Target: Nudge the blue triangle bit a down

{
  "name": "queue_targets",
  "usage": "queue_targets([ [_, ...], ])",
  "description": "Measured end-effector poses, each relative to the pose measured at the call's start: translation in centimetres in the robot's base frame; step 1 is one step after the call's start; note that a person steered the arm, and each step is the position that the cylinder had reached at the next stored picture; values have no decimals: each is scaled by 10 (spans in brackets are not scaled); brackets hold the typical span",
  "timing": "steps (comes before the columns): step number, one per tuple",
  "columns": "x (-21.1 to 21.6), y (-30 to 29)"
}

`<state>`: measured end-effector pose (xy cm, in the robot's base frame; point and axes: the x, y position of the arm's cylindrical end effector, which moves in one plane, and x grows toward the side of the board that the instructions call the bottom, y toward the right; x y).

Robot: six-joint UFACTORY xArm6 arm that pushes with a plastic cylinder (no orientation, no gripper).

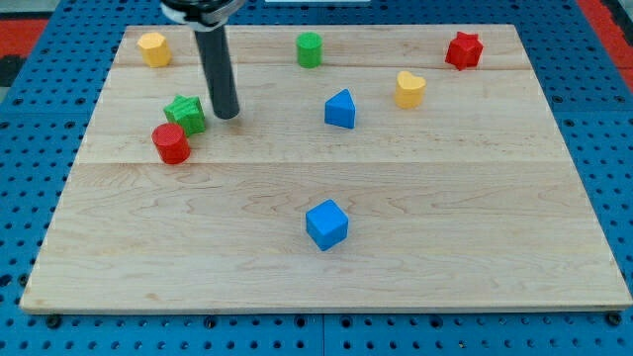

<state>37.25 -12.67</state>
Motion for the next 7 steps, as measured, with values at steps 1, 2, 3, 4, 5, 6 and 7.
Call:
queue_targets([
  [1, 8, -25],
  [2, 8, -30],
  [3, 10, -16],
  [4, 10, 48],
  [5, 10, 50],
  [6, -15, 50],
  [7, -43, 66],
])
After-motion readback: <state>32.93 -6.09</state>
